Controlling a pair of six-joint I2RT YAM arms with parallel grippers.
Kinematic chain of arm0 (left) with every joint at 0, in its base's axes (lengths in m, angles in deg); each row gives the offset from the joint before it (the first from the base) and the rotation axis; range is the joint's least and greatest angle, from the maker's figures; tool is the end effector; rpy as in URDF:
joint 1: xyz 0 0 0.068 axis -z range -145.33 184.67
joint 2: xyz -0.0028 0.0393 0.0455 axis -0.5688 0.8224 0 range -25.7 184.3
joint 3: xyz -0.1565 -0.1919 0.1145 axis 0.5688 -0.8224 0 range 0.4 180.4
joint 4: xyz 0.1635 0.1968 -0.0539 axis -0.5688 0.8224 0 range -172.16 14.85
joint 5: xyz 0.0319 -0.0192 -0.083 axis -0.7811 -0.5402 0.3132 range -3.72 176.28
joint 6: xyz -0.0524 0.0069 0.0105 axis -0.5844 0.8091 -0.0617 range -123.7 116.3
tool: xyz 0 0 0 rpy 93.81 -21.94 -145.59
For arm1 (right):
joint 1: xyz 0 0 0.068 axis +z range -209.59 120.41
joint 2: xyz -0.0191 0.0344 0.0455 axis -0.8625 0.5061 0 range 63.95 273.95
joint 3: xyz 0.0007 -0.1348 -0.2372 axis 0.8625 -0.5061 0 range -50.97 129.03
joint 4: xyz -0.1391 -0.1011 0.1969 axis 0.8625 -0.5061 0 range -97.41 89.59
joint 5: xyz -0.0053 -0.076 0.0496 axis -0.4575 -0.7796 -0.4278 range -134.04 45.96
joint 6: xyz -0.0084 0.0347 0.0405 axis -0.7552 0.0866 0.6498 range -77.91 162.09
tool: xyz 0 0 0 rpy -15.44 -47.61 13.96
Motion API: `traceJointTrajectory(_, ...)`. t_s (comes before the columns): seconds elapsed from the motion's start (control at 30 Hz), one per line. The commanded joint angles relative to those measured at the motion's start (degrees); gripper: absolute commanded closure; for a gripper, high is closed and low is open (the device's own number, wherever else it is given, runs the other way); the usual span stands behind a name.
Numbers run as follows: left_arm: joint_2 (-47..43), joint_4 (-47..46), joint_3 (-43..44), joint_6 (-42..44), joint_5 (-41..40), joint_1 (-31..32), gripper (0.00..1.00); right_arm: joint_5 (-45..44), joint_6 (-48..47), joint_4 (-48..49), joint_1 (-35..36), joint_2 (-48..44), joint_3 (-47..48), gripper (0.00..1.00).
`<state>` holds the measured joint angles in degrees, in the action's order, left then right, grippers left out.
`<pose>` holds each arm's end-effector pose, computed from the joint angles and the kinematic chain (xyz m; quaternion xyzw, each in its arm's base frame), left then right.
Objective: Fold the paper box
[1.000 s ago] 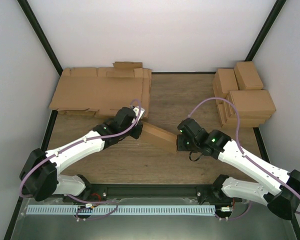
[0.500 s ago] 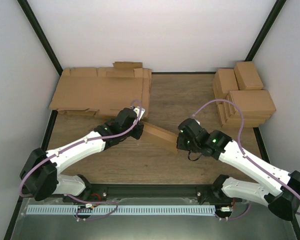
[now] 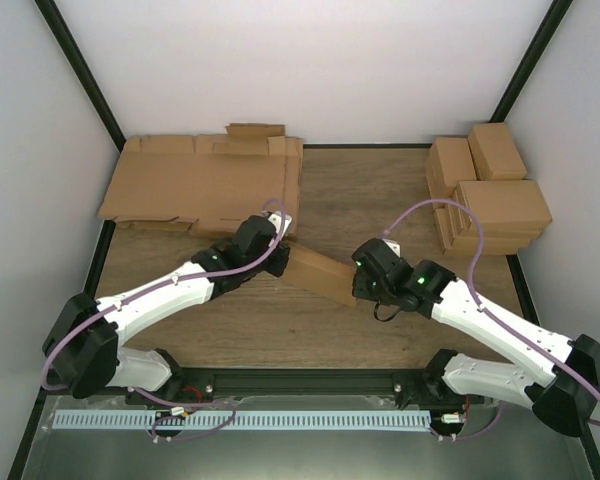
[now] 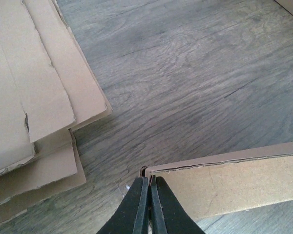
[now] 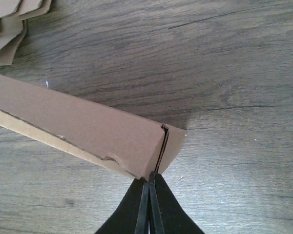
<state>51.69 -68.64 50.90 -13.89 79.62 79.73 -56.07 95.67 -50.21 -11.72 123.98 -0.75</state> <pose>0.2088 -0.2033 0.2430 0.2483 0.8719 -0.1474 0.3954 0.1361 0.1394 0.2655 0.0751 0.9572 0.1378 0.2432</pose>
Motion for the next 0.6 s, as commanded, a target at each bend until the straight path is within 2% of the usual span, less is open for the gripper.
traceJointTrajectory(0.0,1.4,-2.6,-1.3,-0.2,2.3,1.3,0.96,-0.7,2.0,-1.6,0.5,1.6,-2.9,0.99)
traceJointTrajectory(0.23,0.7,-5.9,-4.6,-1.3,3.1,1.3,0.96,-0.2,1.8,0.8,0.5,1.4,-5.3,0.99)
traceJointTrajectory(0.57,-1.4,-8.6,-8.1,-4.8,4.2,2.1,0.96,-1.2,0.1,1.0,0.5,0.7,-4.0,0.99)
